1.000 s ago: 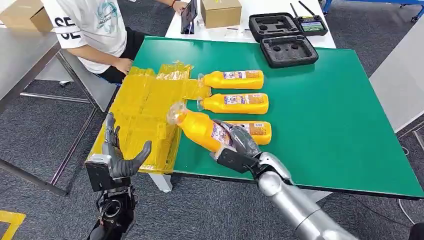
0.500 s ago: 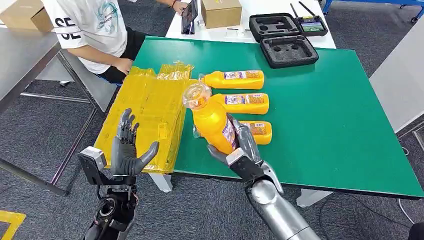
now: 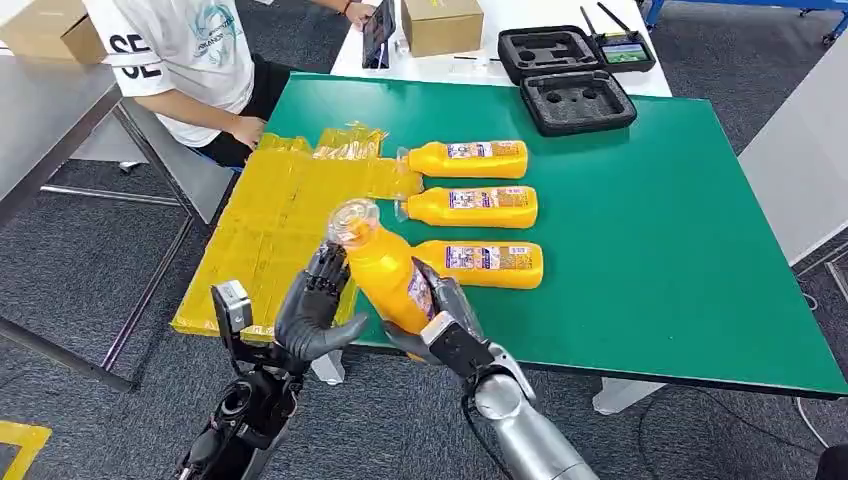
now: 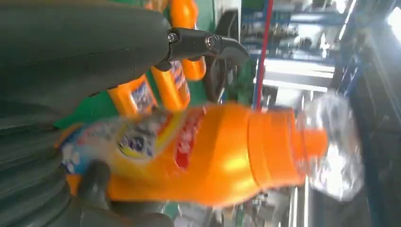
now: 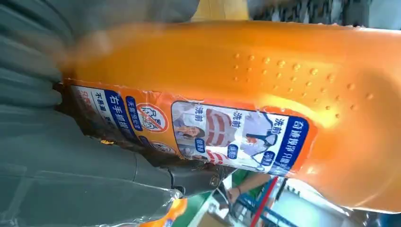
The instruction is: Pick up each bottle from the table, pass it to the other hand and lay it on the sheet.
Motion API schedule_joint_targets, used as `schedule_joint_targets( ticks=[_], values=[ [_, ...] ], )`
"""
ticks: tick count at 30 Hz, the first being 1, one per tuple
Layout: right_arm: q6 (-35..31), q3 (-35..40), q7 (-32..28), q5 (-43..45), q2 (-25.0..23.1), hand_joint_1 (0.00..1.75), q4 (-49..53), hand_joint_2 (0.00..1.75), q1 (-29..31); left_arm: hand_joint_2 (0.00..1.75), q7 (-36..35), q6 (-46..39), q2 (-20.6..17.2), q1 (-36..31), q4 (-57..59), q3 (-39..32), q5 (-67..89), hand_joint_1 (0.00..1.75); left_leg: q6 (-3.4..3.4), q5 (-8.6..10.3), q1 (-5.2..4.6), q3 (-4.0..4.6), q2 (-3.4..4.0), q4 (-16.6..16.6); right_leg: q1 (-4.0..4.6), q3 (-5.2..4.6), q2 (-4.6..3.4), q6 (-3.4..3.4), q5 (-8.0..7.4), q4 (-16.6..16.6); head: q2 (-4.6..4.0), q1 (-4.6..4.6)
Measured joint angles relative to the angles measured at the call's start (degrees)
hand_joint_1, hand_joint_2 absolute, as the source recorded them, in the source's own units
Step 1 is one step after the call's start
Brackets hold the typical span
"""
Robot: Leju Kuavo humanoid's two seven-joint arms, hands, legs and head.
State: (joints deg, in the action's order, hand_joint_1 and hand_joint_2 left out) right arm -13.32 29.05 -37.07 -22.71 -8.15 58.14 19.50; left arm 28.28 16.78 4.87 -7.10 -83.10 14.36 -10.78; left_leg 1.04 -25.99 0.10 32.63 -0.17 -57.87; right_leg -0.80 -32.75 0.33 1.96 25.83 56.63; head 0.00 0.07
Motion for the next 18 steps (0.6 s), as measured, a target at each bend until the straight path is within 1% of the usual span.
schedule_joint_targets(
  ticks=[1, 3, 10, 18],
  values=[
    [1.6, 0.0, 0.4, -1.0, -2.3, 1.75, -3.7, 1.75, 0.7, 1.75, -1.0, 4.9, -0.2, -1.5, 3.3, 2.0, -0.7, 0.00, 0.00, 0.00, 0.00, 0.01, 0.00, 0.0, 0.00, 0.00, 0.00, 0.00, 0.00, 0.0, 0.00, 0.02],
    [1.7, 0.0, 0.5, -1.3, -2.6, 1.75, -4.2, 1.75, 0.8, 1.75, -1.4, 5.7, -0.2, -1.8, 4.3, 2.5, -0.6, 0.00, 0.00, 0.00, 0.00, 0.01, 0.00, 0.0, 0.00, -0.01, 0.00, 0.00, 0.00, 0.0, 0.00, 0.02],
    [3.1, 0.5, 2.3, -3.3, -4.0, 1.75, -5.2, 1.75, 0.9, 1.75, -3.0, 5.8, -0.2, -4.1, 8.9, 4.2, 1.9, 0.00, 0.00, 0.00, 0.00, 0.00, 0.00, 0.0, 0.00, 0.00, 0.00, 0.00, 0.00, 0.0, 0.00, 0.00],
    [3.7, 2.3, 3.3, -5.1, -5.3, 1.75, -6.3, 1.75, 1.0, 1.75, -3.0, 4.9, -0.2, -6.6, 13.1, 4.8, 2.3, 0.00, -0.01, 0.00, 0.00, 0.02, 0.00, 0.0, 0.00, -0.02, -0.01, 0.00, 0.00, 0.0, 0.00, 0.02]
  ],
)
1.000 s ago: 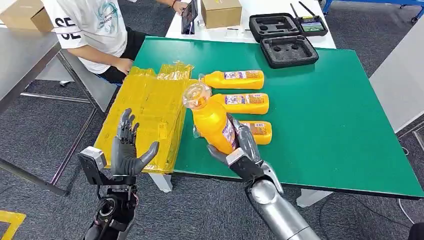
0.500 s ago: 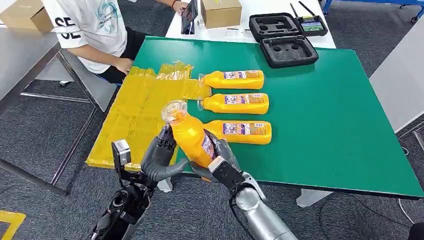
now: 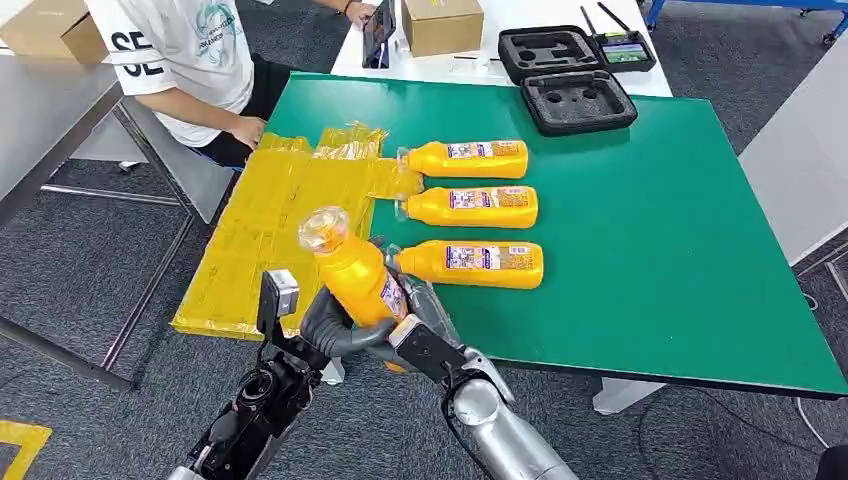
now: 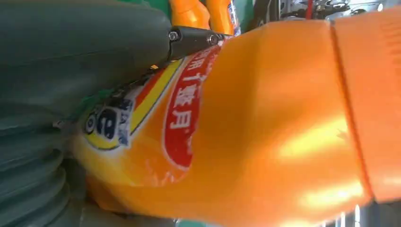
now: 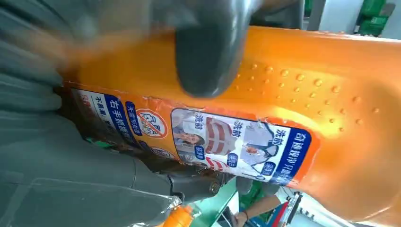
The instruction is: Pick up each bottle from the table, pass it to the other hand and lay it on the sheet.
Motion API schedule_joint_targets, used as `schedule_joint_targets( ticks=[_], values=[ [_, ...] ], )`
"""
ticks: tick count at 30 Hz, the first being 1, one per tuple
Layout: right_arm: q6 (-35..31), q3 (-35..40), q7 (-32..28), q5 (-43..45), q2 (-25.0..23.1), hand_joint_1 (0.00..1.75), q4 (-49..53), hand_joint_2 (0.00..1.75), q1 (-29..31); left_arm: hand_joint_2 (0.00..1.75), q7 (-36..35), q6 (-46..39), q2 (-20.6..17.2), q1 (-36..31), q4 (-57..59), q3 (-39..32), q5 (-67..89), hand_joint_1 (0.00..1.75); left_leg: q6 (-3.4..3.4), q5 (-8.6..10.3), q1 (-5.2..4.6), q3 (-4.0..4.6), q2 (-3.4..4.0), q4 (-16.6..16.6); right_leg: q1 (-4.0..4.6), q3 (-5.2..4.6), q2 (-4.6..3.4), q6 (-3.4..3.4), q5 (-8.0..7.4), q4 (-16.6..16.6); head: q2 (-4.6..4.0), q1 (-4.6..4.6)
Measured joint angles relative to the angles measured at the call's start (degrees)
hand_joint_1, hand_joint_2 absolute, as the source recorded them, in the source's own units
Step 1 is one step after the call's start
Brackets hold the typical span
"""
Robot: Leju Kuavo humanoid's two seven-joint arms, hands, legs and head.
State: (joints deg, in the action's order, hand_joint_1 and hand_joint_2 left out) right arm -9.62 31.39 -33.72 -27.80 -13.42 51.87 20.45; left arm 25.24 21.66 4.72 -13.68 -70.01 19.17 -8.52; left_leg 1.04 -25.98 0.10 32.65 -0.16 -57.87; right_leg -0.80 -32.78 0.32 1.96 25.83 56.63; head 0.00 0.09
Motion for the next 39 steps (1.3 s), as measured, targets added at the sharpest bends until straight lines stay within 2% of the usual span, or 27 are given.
schedule_joint_targets(
  ticks=[11, 20, 29, 30, 31, 39],
  values=[
    [1.4, 2.4, 0.6, -2.5, -0.5, 1.75, -2.5, 1.75, 1.5, 1.75, 0.8, -0.1, 0.0, -0.2, 1.6, -0.5, -4.9, 0.00, 0.00, 0.00, -0.01, 0.00, 0.01, 0.0, 0.00, 0.00, -0.01, 0.00, 0.00, 0.0, 0.00, 0.00],
    [2.5, 3.7, 1.3, -4.0, -0.9, 1.75, -5.2, 1.75, 3.2, 1.75, 1.7, 0.6, -0.1, 2.0, -0.5, -3.2, -9.3, 0.00, 0.00, 0.00, 0.00, 0.00, 0.03, 0.0, 0.00, -0.03, -0.04, 0.00, 0.00, 0.0, 0.00, 0.02],
    [2.9, 4.0, 0.6, -4.0, -1.5, 1.75, -7.5, 1.75, 4.3, 1.75, 2.6, -0.2, -0.1, 2.8, -0.9, -3.7, -8.0, 0.00, 0.00, 0.00, -0.01, 0.00, 0.02, 0.0, 0.00, -0.02, -0.04, 0.00, 0.00, 0.0, 0.00, 0.00],
    [2.9, 4.0, 0.6, -4.0, -1.6, 1.75, -7.8, 1.75, 4.4, 1.75, 2.6, -0.3, -0.1, 2.8, -0.9, -3.8, -7.9, 1.19, 0.00, 0.00, 0.00, 0.00, 0.02, 0.0, 0.00, -0.02, -0.04, 0.00, 0.00, 0.0, 0.00, -0.02],
    [2.9, 4.0, 0.6, -4.0, -1.7, 1.75, -7.9, 1.75, 4.4, 1.75, 2.7, -0.3, -0.1, 2.8, -0.9, -3.9, -7.8, 1.75, 0.00, 0.00, 0.00, 0.00, 0.03, 0.0, 0.00, -0.03, -0.05, 0.00, 0.00, 0.0, 0.00, 0.02],
    [2.8, 4.0, 0.2, -3.9, -1.8, 1.73, -8.8, 1.75, 4.9, 1.75, 3.4, -0.2, -0.2, 2.9, -0.9, -4.0, -5.8, 1.75, 0.00, 0.00, 0.00, 0.00, 0.03, 0.0, 0.00, -0.04, -0.05, 0.00, 0.00, 0.0, 0.00, 0.00]
  ],
)
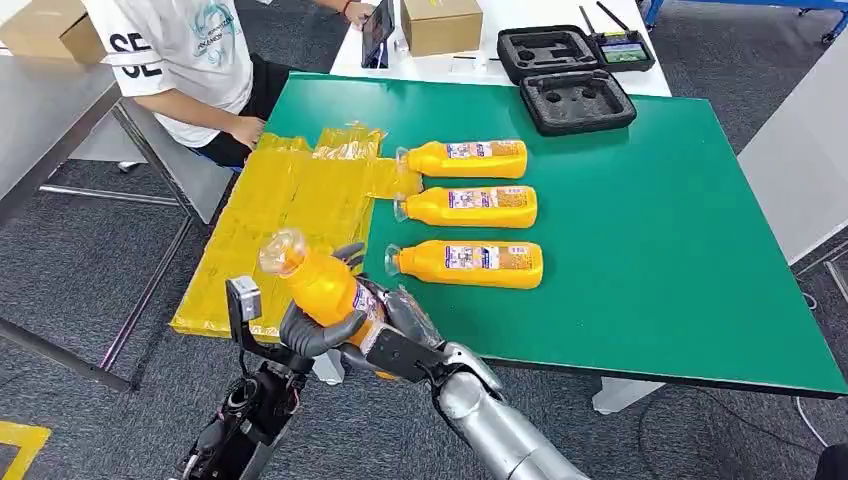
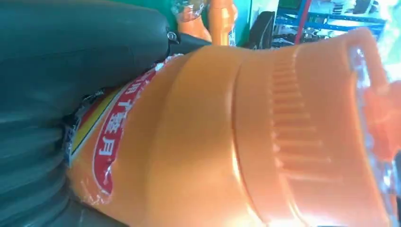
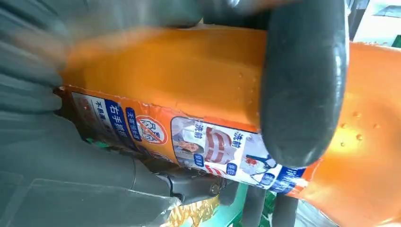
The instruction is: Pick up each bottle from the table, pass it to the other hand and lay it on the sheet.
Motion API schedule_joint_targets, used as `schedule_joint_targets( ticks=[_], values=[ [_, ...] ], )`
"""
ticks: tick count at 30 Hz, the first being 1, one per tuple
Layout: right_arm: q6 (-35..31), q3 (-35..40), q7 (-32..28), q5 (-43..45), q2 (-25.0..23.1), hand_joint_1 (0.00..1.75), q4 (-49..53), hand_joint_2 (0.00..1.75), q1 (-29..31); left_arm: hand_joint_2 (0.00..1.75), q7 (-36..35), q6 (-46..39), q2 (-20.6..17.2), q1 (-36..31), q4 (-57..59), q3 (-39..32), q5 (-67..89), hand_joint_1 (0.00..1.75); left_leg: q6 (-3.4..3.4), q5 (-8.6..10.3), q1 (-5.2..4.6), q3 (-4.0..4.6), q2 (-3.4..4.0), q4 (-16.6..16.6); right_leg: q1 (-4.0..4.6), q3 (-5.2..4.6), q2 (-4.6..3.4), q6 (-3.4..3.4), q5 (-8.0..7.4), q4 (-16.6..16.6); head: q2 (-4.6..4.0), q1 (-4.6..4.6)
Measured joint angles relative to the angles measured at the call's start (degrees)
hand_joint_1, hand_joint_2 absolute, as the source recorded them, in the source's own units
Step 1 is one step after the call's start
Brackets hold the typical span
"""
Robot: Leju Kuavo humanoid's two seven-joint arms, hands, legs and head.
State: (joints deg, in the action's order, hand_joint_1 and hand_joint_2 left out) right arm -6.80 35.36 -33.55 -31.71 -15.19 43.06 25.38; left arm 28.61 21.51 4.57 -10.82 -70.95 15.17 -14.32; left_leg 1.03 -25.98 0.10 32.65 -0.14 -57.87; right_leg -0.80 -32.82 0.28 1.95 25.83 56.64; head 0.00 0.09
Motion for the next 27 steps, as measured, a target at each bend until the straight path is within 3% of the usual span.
schedule_joint_targets(
  ticks=[1, 3, 4, 24, 27],
  values=[
    [0.0, 0.0, 0.0, 0.0, 0.0, 0.05, -0.1, 1.75, 0.0, 1.75, 0.2, 0.0, 0.0, 0.0, 0.0, 0.0, 0.5, 1.75, 0.00, 0.00, 0.00, 0.00, 0.00, 0.0, 0.00, 0.00, 0.00, 0.00, 0.00, 0.0, 0.00, 0.00],
    [-0.2, 0.0, 0.0, -0.1, -0.1, 0.00, -0.2, 1.75, 0.1, 1.75, 0.7, -0.2, 0.0, 0.0, 0.0, 0.0, 1.0, 1.75, 0.00, 0.00, 0.00, 0.00, 0.00, 0.0, 0.00, 0.00, 0.00, 0.00, 0.00, 0.0, 0.00, 0.00],
    [-0.3, 0.0, 0.0, -0.1, -0.1, 0.00, -0.3, 0.00, 0.1, 1.75, 0.8, -0.5, 0.0, -0.1, 0.0, 0.0, 1.1, 1.75, 0.00, 0.00, 0.00, 0.00, 0.00, 0.0, 0.00, 0.00, 0.00, 0.00, 0.00, 0.0, -0.02, -0.02],
    [-8.9, 0.1, -0.1, 3.8, -0.9, 0.00, 1.0, 0.00, -1.1, 1.75, 1.2, -7.7, 0.3, -0.4, -1.9, 0.0, 5.9, 1.75, 0.00, 0.00, 0.00, 0.01, 0.00, 0.0, 0.00, 0.00, 0.00, 0.00, 0.00, 0.0, 0.00, -0.02],
    [-12.7, 0.0, -0.7, 3.8, -0.9, 0.00, 2.5, 0.00, -2.0, 1.75, 2.4, -13.8, 0.5, -0.5, -2.4, 0.0, 9.9, 1.75, 0.00, 0.00, 0.00, 0.02, -0.01, 0.0, 0.00, 0.00, 0.02, 0.00, 0.00, 0.0, 0.00, -0.04]
  ],
)
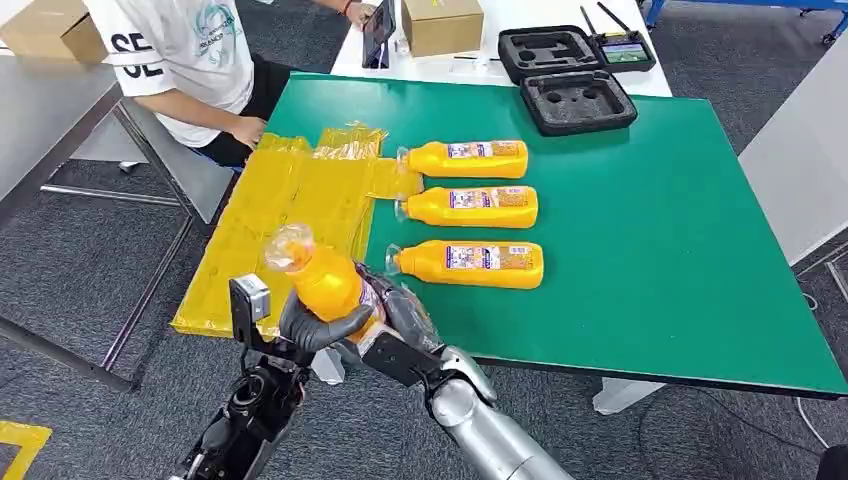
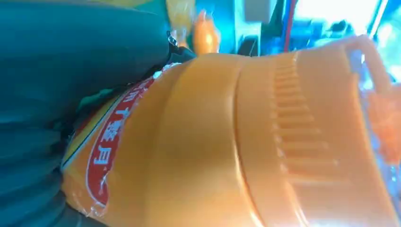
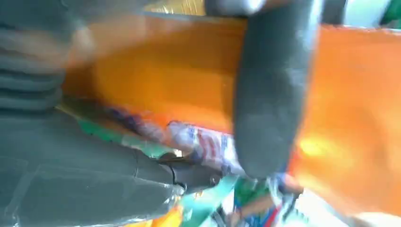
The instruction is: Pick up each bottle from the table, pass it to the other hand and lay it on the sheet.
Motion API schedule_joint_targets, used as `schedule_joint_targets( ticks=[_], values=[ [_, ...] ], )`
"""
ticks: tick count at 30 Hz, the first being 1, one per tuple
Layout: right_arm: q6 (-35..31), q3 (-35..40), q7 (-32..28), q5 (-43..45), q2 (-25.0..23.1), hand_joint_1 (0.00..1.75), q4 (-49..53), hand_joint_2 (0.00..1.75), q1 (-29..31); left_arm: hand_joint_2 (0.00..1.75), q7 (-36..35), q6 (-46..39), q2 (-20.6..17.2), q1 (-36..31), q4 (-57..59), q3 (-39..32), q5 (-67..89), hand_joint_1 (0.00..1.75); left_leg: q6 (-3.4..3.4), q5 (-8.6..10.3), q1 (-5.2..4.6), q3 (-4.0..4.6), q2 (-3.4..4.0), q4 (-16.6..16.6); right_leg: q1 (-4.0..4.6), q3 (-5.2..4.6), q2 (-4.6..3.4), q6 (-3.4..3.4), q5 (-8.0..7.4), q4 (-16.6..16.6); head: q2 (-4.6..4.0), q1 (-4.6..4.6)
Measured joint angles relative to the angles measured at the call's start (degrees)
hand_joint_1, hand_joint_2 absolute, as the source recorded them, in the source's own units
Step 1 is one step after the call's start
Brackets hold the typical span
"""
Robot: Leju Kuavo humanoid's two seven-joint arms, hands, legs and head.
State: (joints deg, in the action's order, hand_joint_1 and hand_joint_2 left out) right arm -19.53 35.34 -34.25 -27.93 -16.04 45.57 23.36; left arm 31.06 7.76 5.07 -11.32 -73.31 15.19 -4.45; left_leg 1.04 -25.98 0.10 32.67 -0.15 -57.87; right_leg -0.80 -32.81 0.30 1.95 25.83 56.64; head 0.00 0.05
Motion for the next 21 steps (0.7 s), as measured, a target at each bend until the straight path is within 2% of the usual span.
schedule_joint_targets(
  ticks=[5, 13, 21],
  values=[
    [-6.9, -0.3, -0.7, 0.0, 0.9, 0.00, 7.7, 0.00, -2.5, 1.75, 1.2, -11.7, 0.0, -0.5, -0.4, -1.4, 5.3, 1.75, 0.00, -0.01, 0.00, 0.00, 0.13, 0.0, 0.00, -0.06, -0.09, 0.00, 0.00, 0.0, 0.00, 0.04],
    [-13.0, -0.3, -2.8, -2.2, 2.4, 0.00, 17.1, 0.00, -5.4, 1.75, 1.7, -17.9, 0.1, -0.5, -0.4, -3.1, 6.3, 1.75, -0.01, 0.00, 0.01, 0.04, 0.08, 0.0, 0.00, -0.05, -0.07, 0.00, 0.00, 0.0, 0.00, 0.02],
    [-13.3, -0.2, -2.8, -2.3, 2.8, 0.00, 19.9, 0.00, -6.5, 1.75, 1.7, -18.6, 0.2, -0.5, -0.4, -3.8, 6.4, 1.75, 0.00, 0.00, 0.00, 0.03, 0.07, 0.0, 0.00, -0.05, -0.06, 0.00, 0.00, 0.0, 0.00, 0.04]
  ],
)
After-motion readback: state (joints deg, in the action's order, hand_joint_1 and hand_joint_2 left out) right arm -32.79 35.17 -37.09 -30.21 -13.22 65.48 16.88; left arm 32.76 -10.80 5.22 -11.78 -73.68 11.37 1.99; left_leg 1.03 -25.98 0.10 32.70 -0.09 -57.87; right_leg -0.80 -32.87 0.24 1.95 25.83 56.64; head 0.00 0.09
